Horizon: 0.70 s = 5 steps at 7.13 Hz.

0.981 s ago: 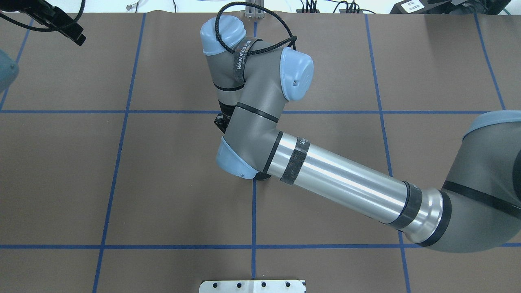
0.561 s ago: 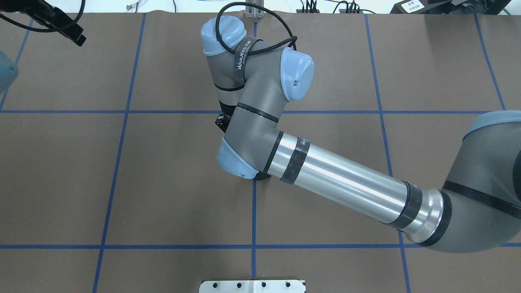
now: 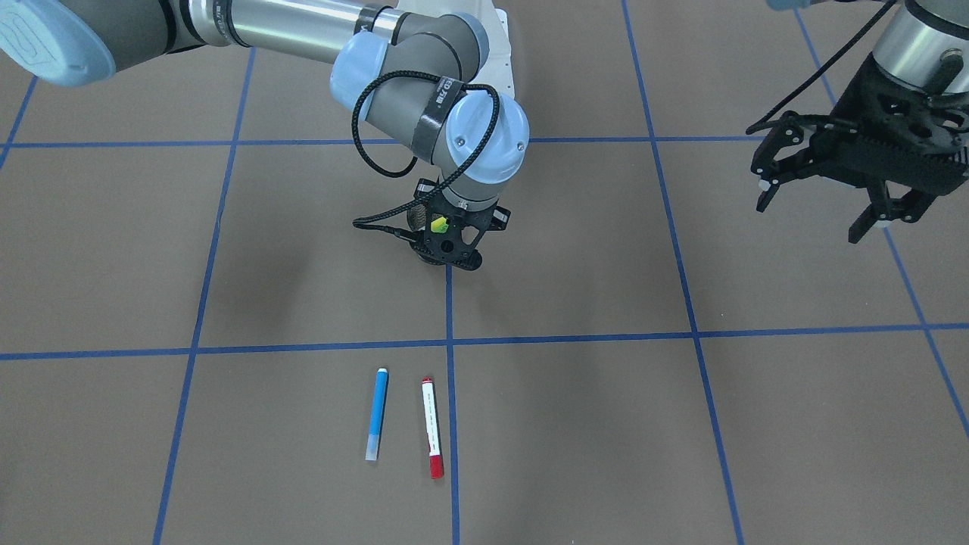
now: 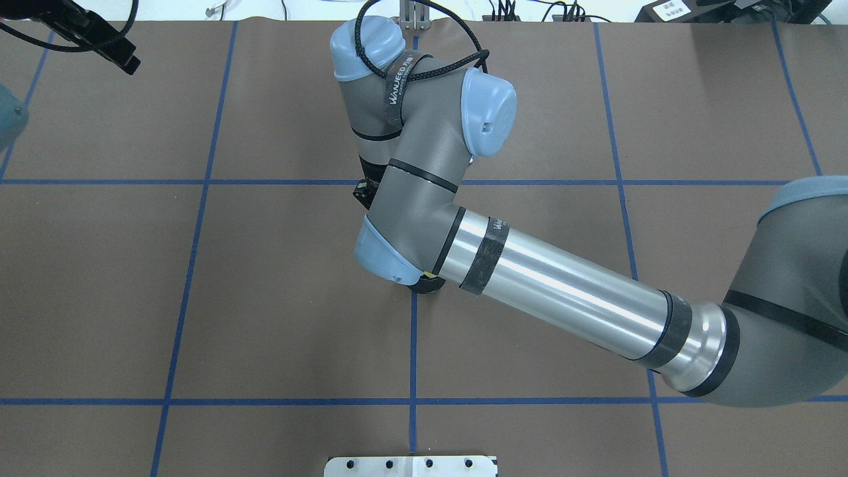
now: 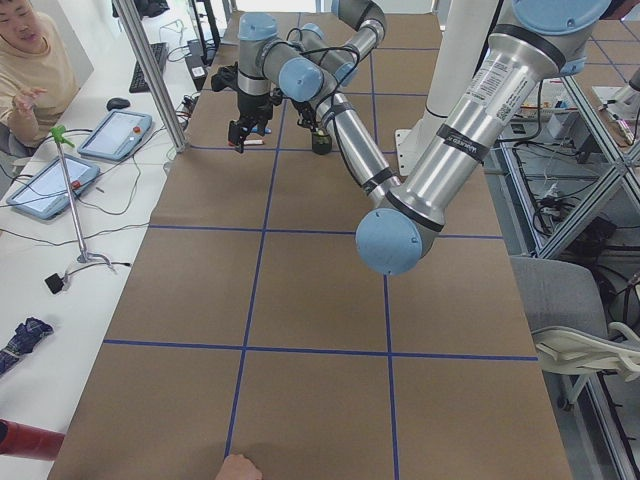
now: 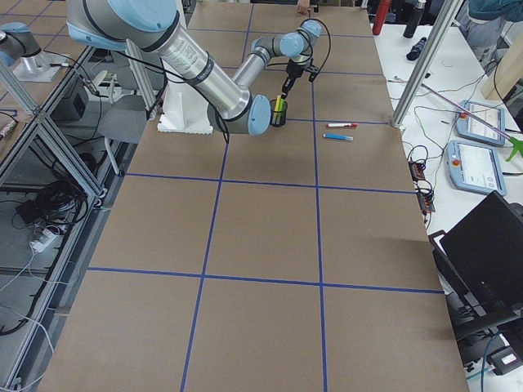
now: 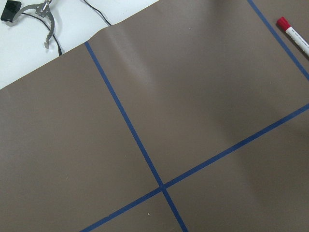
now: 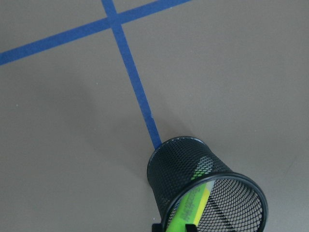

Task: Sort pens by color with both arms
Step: 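Lower the right gripper into the cup toward the green marker, then close the right gripper on the green highlighter and lift it out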

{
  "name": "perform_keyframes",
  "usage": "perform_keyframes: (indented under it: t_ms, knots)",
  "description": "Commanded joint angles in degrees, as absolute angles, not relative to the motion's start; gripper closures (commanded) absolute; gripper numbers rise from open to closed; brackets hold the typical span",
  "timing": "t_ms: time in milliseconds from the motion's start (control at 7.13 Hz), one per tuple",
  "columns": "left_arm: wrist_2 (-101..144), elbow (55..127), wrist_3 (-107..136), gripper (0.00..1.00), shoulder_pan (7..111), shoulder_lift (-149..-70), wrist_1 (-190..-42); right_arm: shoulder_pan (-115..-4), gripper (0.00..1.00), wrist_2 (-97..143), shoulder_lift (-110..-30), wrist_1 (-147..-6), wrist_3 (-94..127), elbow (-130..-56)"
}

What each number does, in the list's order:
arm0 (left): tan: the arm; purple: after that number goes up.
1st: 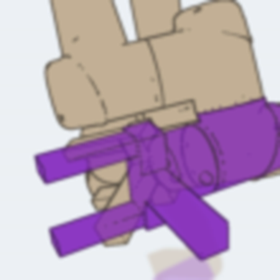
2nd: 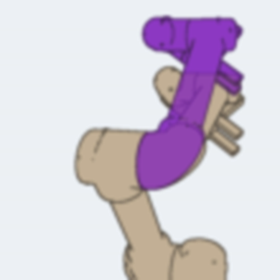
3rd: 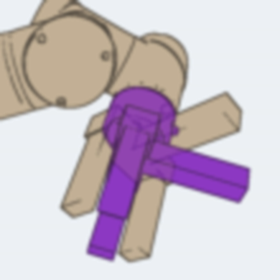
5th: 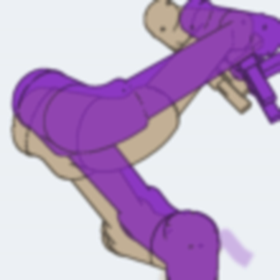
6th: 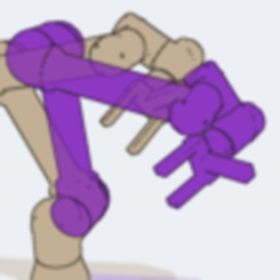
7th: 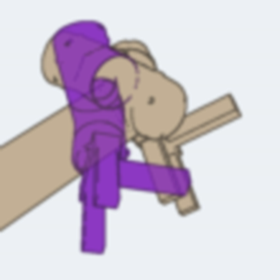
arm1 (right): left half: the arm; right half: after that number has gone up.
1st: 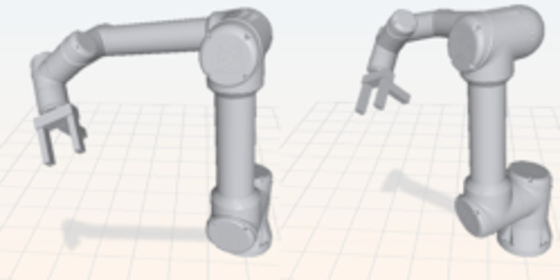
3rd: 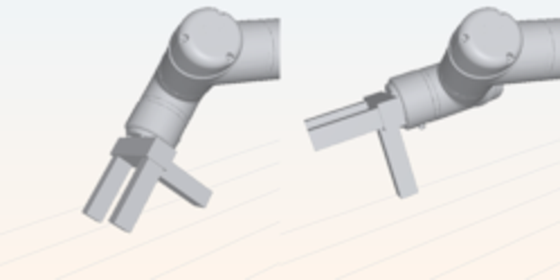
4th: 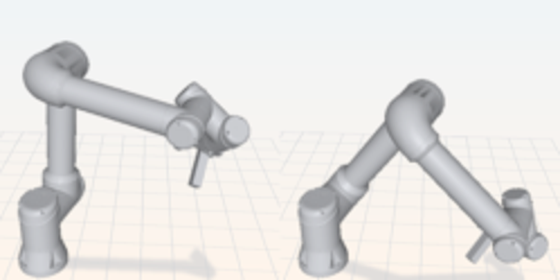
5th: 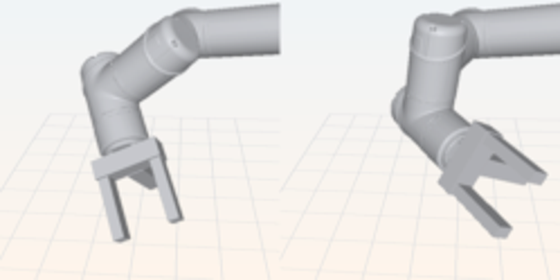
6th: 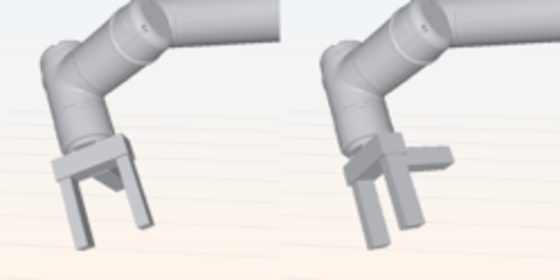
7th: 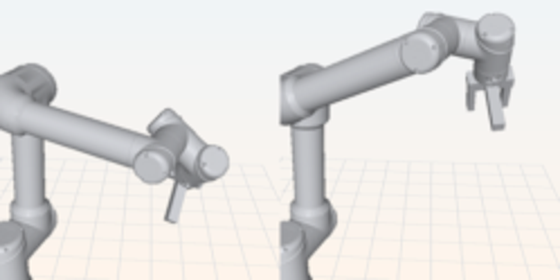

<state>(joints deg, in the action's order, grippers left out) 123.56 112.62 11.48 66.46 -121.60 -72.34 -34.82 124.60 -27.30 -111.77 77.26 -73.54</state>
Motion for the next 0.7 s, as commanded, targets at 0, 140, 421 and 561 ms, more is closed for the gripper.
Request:
perform_keyframes:
  t_ms: [0,140,421,561]
  knots:
    - [123.6,112.8,11.6,0.0,66.4,-121.6,-72.3,-35.1,0.95,124.6,-27.4,-115.8,76.7,-76.5]
    - [123.6,112.8,11.6,0.0,66.4,-121.6,-72.3,-35.2,0.97,124.6,-27.5,-116.9,76.7,-77.2]
    - [123.7,112.7,11.6,0.0,66.4,-121.6,-72.2,-36.1,1.0,124.0,-27.4,-119.2,76.6,-80.7]
    - [123.7,112.6,11.6,0.0,66.4,-121.6,-72.2,-37.1,1.0,123.8,-27.4,-119.2,76.0,-82.6]
